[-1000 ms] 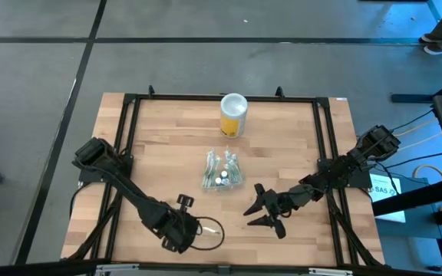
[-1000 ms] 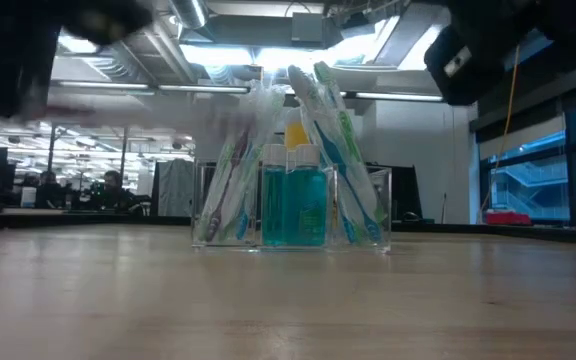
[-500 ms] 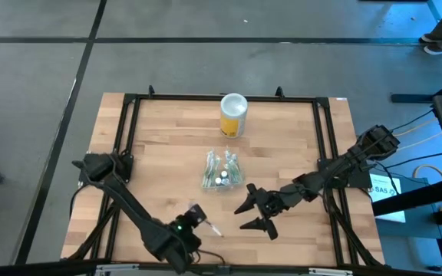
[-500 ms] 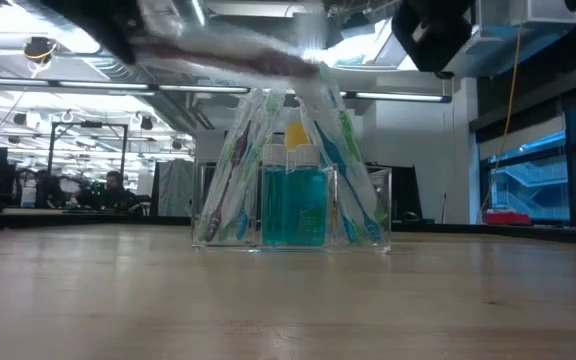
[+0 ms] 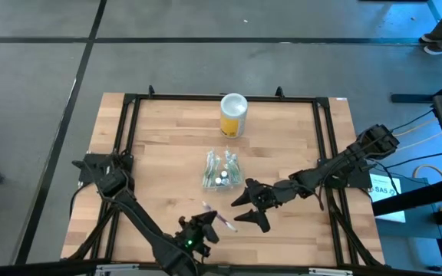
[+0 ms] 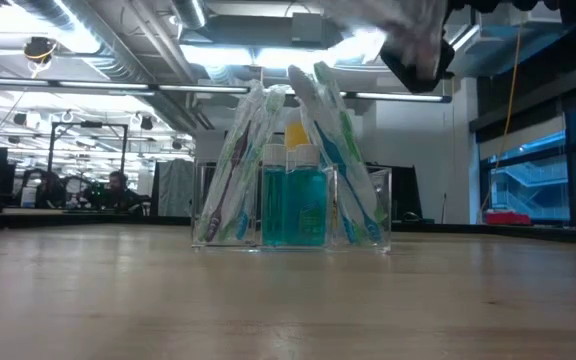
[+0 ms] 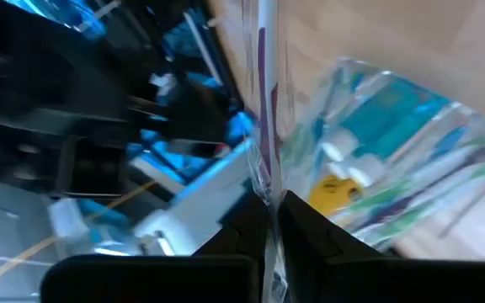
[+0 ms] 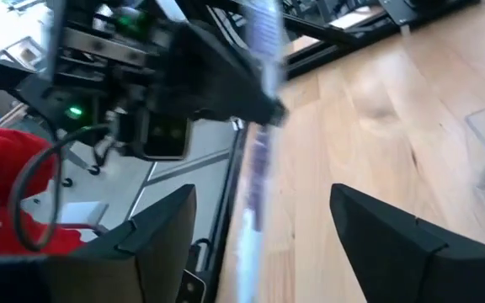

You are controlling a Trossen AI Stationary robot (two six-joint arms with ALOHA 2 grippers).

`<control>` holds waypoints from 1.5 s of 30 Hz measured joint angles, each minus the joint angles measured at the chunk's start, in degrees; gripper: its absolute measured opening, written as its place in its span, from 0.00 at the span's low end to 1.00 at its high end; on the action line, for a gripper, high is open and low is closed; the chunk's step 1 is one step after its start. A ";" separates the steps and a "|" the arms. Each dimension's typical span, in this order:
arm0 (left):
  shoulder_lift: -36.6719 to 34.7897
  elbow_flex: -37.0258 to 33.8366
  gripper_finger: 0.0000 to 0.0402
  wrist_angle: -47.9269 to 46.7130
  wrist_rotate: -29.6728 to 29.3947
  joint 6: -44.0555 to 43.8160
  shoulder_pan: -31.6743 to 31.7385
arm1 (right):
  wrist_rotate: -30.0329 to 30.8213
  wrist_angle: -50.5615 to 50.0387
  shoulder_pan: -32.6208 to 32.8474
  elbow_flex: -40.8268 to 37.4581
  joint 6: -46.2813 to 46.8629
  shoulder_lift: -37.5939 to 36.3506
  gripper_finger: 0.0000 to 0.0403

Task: Pick & Place toothbrushing station
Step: Put the purple toothbrush into the transparent organizer

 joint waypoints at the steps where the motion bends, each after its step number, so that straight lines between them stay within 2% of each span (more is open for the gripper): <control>1: 0.12 0.50 0.03 0.24 -0.91 1.52 -0.16 | 0.00 -0.31 -0.13 0.00 0.27 0.01 0.68; 8: 0.05 0.78 0.03 5.53 -2.05 12.09 0.43 | 0.00 -0.32 -0.64 0.00 0.34 -0.01 0.69; 13: 0.05 0.78 0.03 7.37 -5.07 17.32 1.90 | -0.02 -0.32 -0.61 0.00 0.63 -0.01 0.72; 21: 0.05 0.78 0.03 11.80 -5.93 24.73 4.48 | -0.67 -0.30 -0.61 0.00 0.41 -0.01 0.71; 38: 0.02 0.78 0.03 19.16 -6.10 29.71 7.05 | -0.66 -0.37 -0.68 0.00 -2.06 0.01 0.54; 45: 0.02 0.78 0.03 19.46 -6.34 30.20 7.74 | -0.46 -0.54 -0.70 -0.02 -2.35 0.01 0.50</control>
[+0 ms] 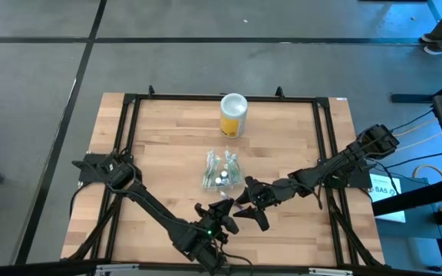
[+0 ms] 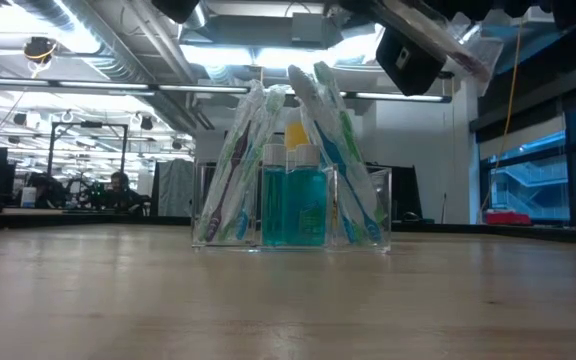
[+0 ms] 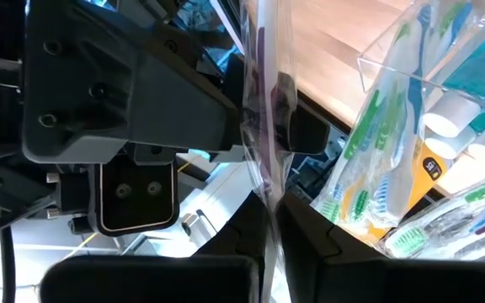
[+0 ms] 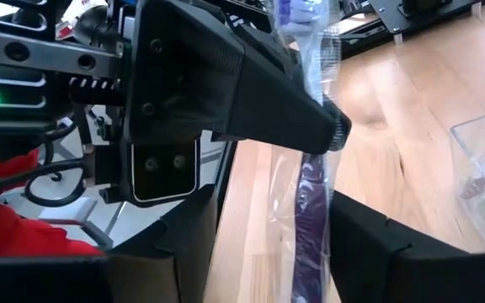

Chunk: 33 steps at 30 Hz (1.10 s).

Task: Pick & Place toothbrushing station
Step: Put the purple toothbrush into the transparent organizer

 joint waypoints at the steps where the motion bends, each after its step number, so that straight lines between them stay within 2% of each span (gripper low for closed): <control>1: 0.00 0.00 0.03 0.02 -0.03 0.01 -0.01 | -0.01 0.00 0.00 0.00 -0.22 -0.01 0.49; 7: -0.02 0.00 0.03 0.00 -0.18 0.03 -0.16 | 0.00 -0.21 -0.37 0.00 -1.46 0.00 0.38; 16: -0.09 0.00 0.03 -0.19 0.05 0.25 -0.80 | -0.32 -1.88 -1.46 -0.04 -5.82 0.00 0.05; 23: -0.09 0.00 0.05 -0.23 1.04 -0.49 -0.77 | 1.11 -2.86 -1.49 -0.04 -7.51 0.00 0.05; 33: -1.00 -0.10 0.19 4.70 1.99 -8.11 -0.91 | 1.17 -2.79 -1.43 -0.03 -7.65 -0.01 0.05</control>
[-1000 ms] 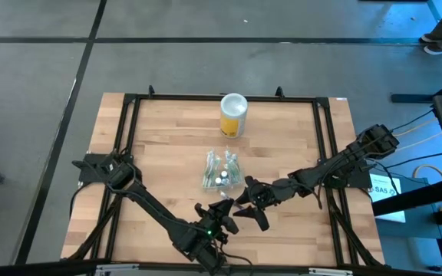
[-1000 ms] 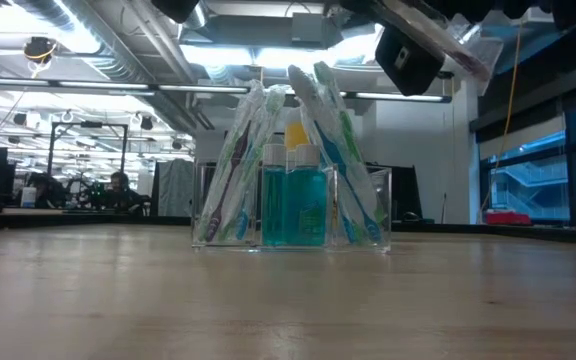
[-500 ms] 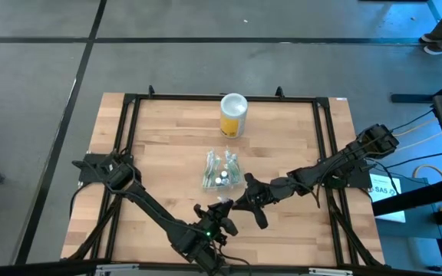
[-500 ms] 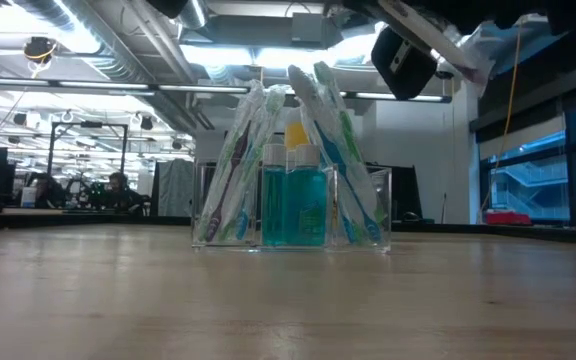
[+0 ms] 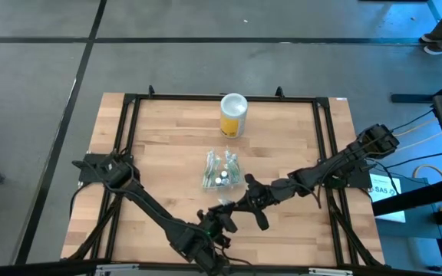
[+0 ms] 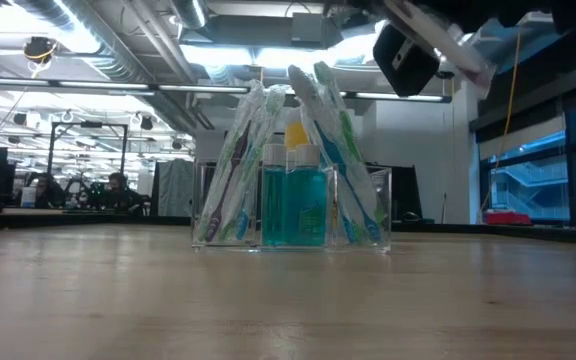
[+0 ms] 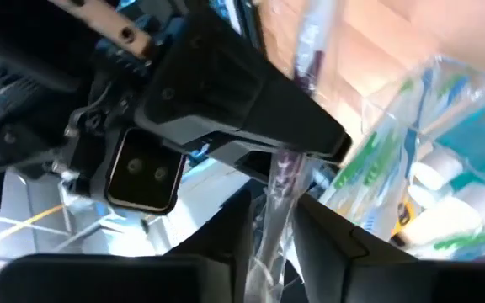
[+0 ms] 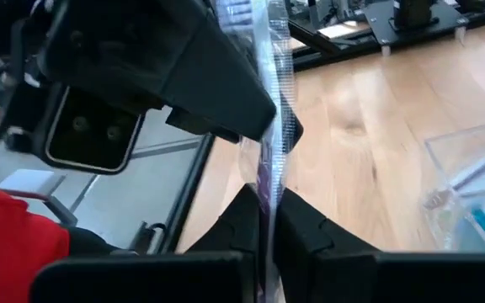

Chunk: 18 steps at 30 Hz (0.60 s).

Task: Pick & Place toothbrushing station
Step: Put the purple toothbrush into the transparent organizer

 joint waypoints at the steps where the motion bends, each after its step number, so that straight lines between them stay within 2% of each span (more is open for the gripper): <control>1: -0.39 -0.01 0.21 0.96 0.12 -0.17 -0.15 | -0.10 0.17 0.02 0.05 0.00 -0.03 0.05; 12: -4.55 0.05 0.39 4.64 2.15 -4.67 -2.09 | 1.20 -1.15 0.64 -0.04 0.24 0.05 0.05; 18: -5.57 0.05 0.47 4.39 -0.54 -9.38 -2.92 | 4.02 -1.95 1.08 -0.04 0.22 -0.10 0.05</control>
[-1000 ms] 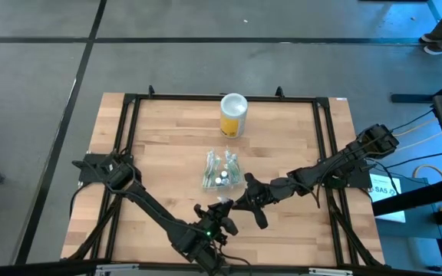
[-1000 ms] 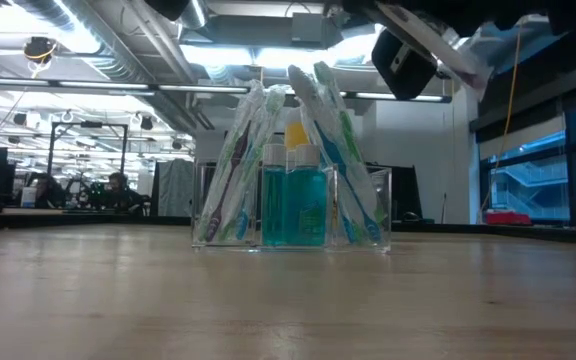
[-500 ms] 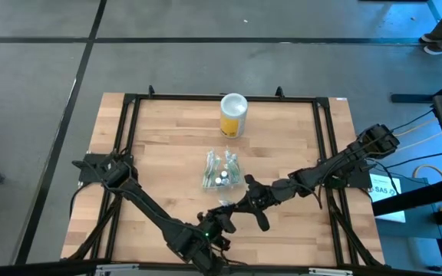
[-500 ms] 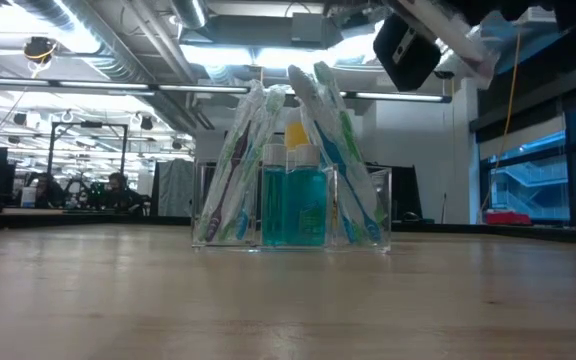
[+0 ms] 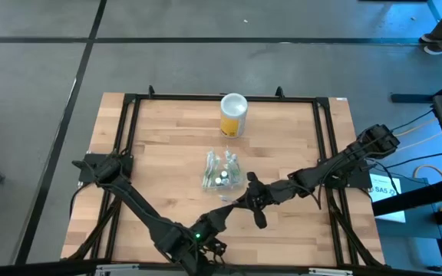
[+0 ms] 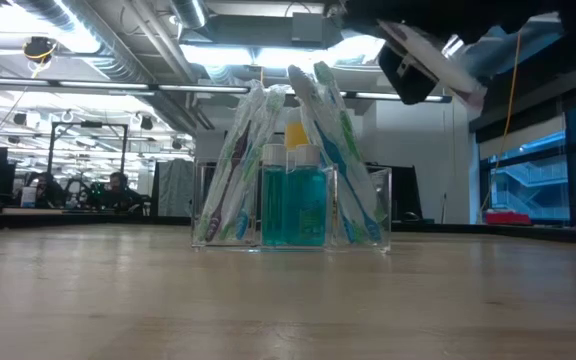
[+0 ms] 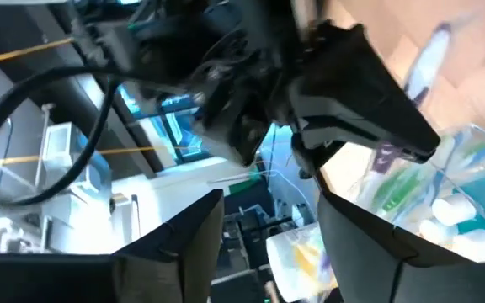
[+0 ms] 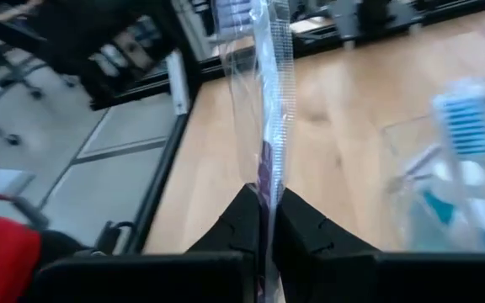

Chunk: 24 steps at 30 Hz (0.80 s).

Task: Pick & Place toothbrushing station
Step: Put the purple toothbrush into the transparent organizer

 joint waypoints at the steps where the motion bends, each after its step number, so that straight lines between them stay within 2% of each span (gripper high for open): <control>1: -0.41 0.00 0.48 -0.02 -0.16 -0.82 -0.25 | 1.10 -0.84 0.21 0.00 -0.07 -0.44 0.05; 7: -3.01 0.00 0.49 -0.64 -0.34 -8.31 -2.70 | 11.91 -5.01 3.19 0.00 -3.49 -5.48 0.05; 11: -5.21 0.01 0.49 -1.72 -0.07 -13.20 -3.80 | 18.97 -4.65 6.71 0.02 -9.94 -9.28 0.05; 14: -7.62 0.00 0.48 -3.76 1.59 -20.37 -3.85 | 24.61 -3.03 9.37 0.02 -15.55 -11.07 0.05; 19: -12.41 0.05 0.48 -4.45 12.54 -32.41 -1.64 | 28.14 4.10 12.51 0.04 -26.93 -11.47 0.05; 24: -14.29 -0.24 0.48 -3.38 22.69 -39.10 2.43 | 28.32 7.12 12.85 0.04 -30.23 -11.47 0.05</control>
